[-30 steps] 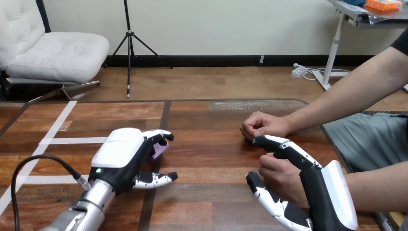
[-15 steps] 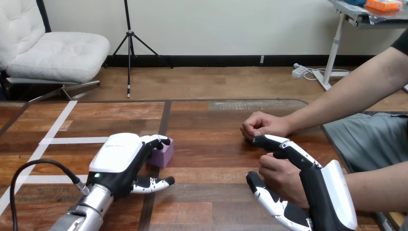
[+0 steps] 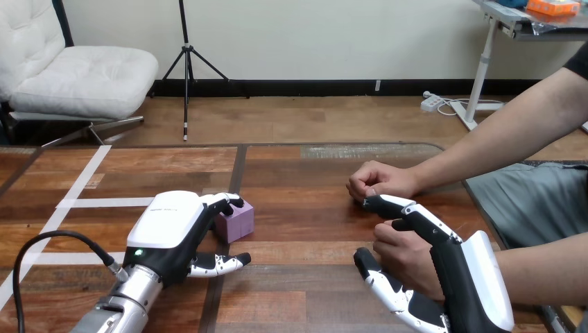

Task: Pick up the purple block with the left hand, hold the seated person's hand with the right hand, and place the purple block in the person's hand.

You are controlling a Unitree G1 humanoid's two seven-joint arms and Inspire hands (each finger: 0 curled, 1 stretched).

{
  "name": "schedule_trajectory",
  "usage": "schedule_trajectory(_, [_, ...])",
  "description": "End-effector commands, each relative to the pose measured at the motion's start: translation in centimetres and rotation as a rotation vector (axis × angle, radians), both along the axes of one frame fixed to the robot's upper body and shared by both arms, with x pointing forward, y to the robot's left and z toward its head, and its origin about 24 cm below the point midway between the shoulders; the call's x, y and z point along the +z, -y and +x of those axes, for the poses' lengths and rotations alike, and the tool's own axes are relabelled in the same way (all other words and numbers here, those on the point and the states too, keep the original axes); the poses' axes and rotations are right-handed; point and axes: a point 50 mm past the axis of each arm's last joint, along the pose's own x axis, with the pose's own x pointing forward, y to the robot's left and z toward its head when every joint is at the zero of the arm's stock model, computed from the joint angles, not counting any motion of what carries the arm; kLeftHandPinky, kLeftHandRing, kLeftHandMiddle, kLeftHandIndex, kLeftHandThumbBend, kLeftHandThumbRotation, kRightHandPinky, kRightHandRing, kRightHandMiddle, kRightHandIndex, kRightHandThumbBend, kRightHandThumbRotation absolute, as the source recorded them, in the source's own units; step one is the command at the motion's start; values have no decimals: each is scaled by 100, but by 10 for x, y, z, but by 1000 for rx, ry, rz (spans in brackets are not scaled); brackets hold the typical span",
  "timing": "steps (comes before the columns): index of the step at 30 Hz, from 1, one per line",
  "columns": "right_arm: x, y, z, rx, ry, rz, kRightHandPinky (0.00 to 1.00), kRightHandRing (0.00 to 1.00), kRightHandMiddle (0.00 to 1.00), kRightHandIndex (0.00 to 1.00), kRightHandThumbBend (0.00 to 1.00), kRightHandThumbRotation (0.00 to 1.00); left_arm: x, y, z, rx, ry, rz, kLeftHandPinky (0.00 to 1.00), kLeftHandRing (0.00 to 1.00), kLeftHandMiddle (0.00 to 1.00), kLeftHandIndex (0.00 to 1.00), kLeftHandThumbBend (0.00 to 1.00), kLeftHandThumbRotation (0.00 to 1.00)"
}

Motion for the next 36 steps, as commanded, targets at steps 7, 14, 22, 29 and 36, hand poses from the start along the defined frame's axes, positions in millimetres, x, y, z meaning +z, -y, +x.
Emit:
schedule_trajectory(7, [14, -1, 12, 12, 75, -3, 70, 75, 75, 74, 45, 43, 16, 4, 12, -8, 81, -12, 44, 58, 72, 76, 71, 38])
schedule_trajectory(14, [13, -1, 13, 17, 76, 4, 69, 75, 75, 74, 45, 44, 16, 5, 12, -13, 81, -19, 45, 59, 72, 76, 71, 38])
schedule_trajectory(22, [13, -1, 14, 20, 79, 2, 71, 75, 75, 73, 44, 43, 17, 6, 12, -25, 93, -33, 46, 59, 72, 76, 71, 39])
schedule_trajectory(29, [14, -1, 14, 21, 81, 0, 71, 75, 75, 73, 44, 42, 19, 7, 11, -34, 102, -45, 45, 58, 71, 76, 71, 39])
schedule_trajectory(36, [14, -1, 15, 14, 82, -12, 69, 74, 75, 73, 45, 42, 21, 8, 11, -43, 117, -62, 44, 57, 70, 76, 71, 40])
